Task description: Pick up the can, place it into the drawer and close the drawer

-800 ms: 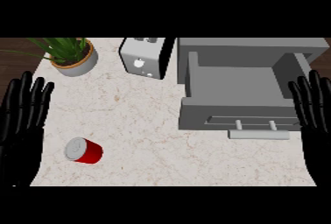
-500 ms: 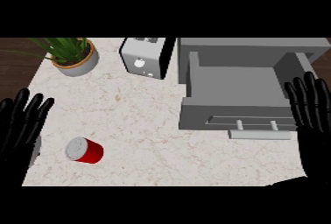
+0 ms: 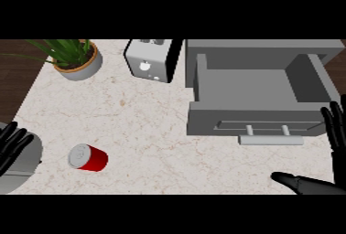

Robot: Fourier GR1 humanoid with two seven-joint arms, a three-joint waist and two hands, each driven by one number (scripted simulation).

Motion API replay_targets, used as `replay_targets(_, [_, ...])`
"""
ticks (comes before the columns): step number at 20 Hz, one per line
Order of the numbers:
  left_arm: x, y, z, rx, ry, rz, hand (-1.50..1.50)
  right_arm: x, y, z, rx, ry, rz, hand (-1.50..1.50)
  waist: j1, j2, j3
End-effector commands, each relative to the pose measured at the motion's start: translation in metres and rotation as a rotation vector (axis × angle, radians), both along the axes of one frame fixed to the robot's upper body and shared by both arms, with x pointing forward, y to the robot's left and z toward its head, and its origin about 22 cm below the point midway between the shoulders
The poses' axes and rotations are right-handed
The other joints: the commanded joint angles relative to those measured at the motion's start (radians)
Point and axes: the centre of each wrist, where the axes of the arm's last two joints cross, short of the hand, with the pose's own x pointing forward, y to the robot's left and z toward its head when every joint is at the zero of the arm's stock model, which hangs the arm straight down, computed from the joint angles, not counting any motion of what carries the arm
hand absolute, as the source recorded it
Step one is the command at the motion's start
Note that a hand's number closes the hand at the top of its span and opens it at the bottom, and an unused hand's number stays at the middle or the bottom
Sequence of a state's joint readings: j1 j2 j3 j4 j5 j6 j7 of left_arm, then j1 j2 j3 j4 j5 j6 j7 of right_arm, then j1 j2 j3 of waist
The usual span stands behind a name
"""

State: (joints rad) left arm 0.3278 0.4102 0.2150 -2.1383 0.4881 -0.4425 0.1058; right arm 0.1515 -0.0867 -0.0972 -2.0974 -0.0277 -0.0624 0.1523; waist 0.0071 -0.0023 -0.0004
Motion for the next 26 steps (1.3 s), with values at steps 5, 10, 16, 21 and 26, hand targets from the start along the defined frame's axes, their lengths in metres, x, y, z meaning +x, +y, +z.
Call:
replay_targets(5, [-0.032, 0.031, 0.029, 0.012, 0.039, -0.023, -1.5, -0.029, -0.037, 0.0, 0.021, 0.027, -0.014, -1.5, -0.003, 0.0, 0.001])
replay_targets(10, [-0.041, 0.039, 0.028, -0.017, 0.058, 0.002, -1.5, -0.053, -0.039, 0.014, 0.0, 0.045, -0.002, -1.5, -0.007, 0.0, 0.0])
replay_targets(16, [-0.042, 0.052, 0.025, -0.131, 0.138, 0.029, -1.5, -0.049, -0.06, -0.013, 0.012, 0.03, 0.006, -1.5, -0.005, 0.0, 0.001])
replay_targets(21, [-0.02, 0.046, 0.029, -0.217, 0.207, 0.03, -1.5, -0.074, -0.062, -0.009, 0.018, 0.041, -0.005, -1.5, -0.014, 0.001, 0.001])
replay_targets(26, [-0.017, 0.04, 0.021, -0.254, 0.251, 0.004, -1.5, -0.083, -0.086, -0.006, 0.009, 0.038, -0.014, -1.5, -0.011, 0.001, 0.001])
